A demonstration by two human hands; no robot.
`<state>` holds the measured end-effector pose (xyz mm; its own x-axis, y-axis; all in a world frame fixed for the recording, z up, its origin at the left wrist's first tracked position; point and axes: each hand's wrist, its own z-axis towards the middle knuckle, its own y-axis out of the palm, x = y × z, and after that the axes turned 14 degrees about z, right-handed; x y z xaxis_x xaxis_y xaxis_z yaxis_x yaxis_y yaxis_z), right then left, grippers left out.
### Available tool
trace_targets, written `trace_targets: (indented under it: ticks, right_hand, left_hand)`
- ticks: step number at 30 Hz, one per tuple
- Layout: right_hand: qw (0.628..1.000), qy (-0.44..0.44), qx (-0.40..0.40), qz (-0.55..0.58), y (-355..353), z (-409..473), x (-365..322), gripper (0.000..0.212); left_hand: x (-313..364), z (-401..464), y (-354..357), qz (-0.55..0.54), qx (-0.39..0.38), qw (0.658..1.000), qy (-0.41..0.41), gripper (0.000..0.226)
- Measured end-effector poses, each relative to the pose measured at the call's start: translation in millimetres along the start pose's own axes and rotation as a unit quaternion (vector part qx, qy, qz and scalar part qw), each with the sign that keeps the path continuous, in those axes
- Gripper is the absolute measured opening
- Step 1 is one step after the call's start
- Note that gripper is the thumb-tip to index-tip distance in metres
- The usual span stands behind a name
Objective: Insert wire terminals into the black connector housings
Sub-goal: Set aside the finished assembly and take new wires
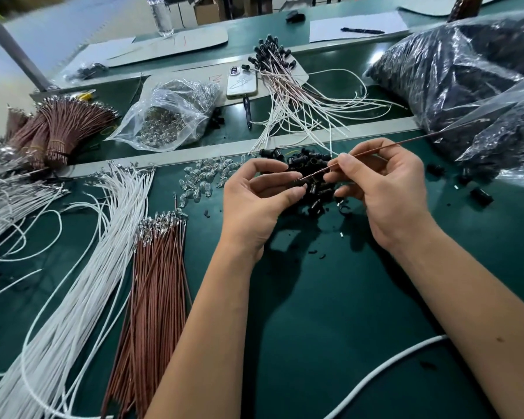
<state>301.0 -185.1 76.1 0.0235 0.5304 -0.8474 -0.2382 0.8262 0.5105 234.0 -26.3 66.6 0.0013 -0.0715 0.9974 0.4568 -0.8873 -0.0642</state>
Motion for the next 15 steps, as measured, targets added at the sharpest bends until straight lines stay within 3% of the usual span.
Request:
trace_targets:
  ticks: [5, 9, 15]
  right_hand:
    - [1.0, -0.027, 0.002, -0.006, -0.5, 0.9, -1.2, 0.015]
    - [1.0, -0.029, 0.003, -0.008, -0.6, 0.7, -1.1, 0.015]
    - [1.0, -0.026, 0.002, -0.004, -0.6, 0.4, -1.9, 0.014]
  left_hand:
    - [0.4, 0.1, -0.2, -0.006, -0.002, 1.0, 0.015, 0.035]
    - [-1.4, 1.4, 0.0, 0.005, -0.002, 1.0, 0.023, 0.022]
    - [1.1, 3.2, 3.5, -0.062, -0.01, 0.998, 0.011, 0.02]
